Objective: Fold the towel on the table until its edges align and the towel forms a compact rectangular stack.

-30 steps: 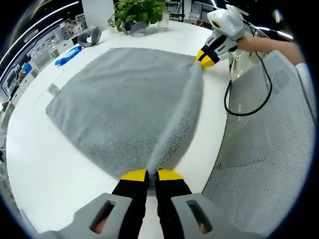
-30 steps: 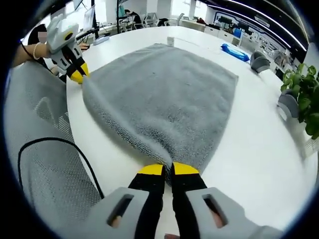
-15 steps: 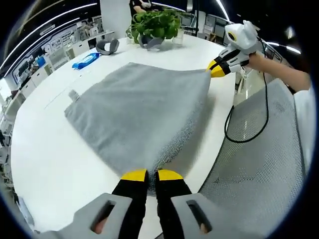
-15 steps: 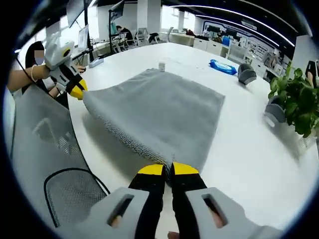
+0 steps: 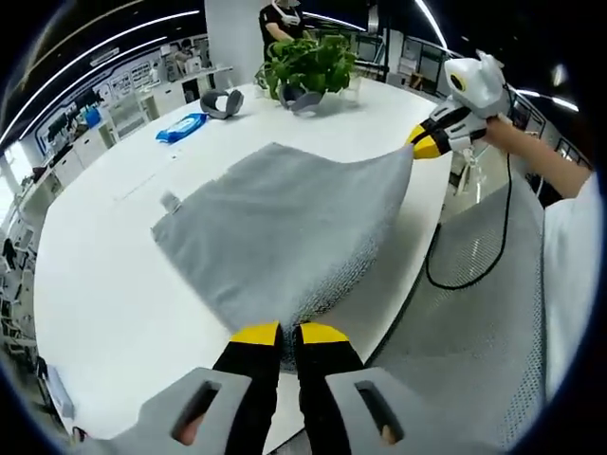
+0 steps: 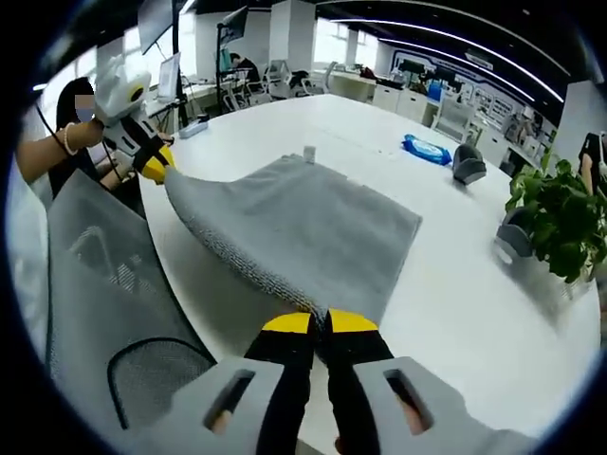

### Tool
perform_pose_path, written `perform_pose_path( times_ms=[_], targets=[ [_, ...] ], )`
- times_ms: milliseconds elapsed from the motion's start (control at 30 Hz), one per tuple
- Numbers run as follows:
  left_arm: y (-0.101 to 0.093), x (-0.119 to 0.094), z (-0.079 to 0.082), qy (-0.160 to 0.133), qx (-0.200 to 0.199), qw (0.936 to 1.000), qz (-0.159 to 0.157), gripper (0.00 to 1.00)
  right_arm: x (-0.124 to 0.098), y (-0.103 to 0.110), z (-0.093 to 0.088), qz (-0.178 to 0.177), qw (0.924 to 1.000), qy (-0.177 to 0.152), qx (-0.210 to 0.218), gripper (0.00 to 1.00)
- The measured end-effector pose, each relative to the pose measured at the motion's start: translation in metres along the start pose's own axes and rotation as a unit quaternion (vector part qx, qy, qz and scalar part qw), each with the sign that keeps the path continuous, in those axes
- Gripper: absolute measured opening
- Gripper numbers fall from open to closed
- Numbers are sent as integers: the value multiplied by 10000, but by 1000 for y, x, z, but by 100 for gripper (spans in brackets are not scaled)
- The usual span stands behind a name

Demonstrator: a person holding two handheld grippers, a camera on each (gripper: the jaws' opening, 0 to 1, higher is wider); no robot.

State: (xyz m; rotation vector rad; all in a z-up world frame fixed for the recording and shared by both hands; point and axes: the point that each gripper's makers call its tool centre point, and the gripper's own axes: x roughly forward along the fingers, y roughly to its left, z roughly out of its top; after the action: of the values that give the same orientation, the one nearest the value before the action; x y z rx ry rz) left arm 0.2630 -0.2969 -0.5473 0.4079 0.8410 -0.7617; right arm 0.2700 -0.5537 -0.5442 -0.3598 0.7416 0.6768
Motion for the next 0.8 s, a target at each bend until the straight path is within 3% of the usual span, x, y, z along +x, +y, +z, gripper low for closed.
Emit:
perform_pose_path(
  times_ms=[133, 433, 800],
  targets=[
    [-2, -8, 6, -114, 16, 9999, 46, 6, -9, 1, 2, 36, 10000, -27, 84, 2],
    [-5, -23, 8, -79, -50, 10000, 17, 6, -29, 9, 17, 29, 9999, -133, -91, 2],
    [19, -19, 26, -113, 92, 9998, 143, 6, -21, -8, 44, -88, 9991, -195, -379, 2]
  ],
)
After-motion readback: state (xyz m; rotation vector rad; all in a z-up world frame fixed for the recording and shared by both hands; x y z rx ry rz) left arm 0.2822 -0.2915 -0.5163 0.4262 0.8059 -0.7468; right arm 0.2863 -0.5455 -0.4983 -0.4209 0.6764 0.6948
